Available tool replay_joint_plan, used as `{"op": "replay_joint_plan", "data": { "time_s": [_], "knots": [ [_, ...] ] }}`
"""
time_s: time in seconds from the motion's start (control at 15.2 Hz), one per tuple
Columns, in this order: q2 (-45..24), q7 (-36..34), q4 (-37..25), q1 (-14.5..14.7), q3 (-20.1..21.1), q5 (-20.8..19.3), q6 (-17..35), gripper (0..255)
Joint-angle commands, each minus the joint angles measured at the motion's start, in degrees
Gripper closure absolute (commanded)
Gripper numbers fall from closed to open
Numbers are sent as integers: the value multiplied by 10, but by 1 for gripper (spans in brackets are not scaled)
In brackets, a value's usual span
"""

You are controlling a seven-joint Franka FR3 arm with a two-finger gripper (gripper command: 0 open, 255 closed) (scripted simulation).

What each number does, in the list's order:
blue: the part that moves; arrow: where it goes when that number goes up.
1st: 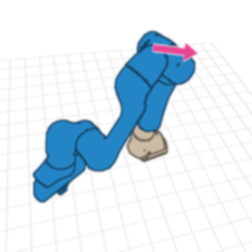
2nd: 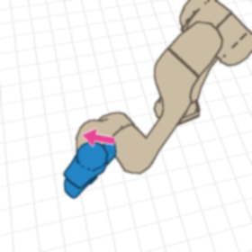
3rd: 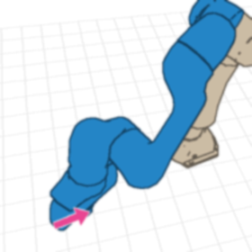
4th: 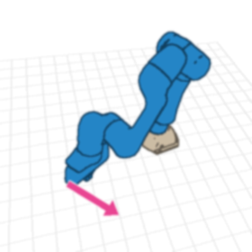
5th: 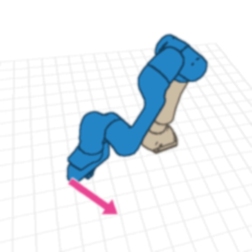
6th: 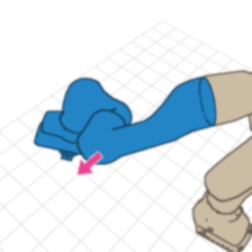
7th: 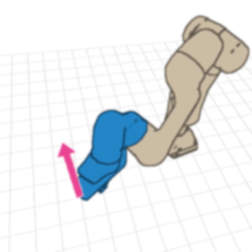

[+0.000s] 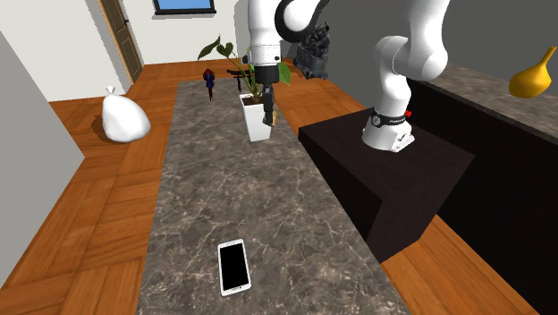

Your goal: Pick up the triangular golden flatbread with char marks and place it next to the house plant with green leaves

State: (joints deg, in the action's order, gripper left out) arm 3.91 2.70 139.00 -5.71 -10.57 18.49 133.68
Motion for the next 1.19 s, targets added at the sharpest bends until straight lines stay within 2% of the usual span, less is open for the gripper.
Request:
{"op": "replay_joint_plan", "data": {
  "time_s": [0.0, 1.12],
  "knots": [
    [-14, 9, 3, 1, 0, 9, 15, 255],
    [-131, 100, 16, 3, 15, 105, 131, 255]
  ]
}}
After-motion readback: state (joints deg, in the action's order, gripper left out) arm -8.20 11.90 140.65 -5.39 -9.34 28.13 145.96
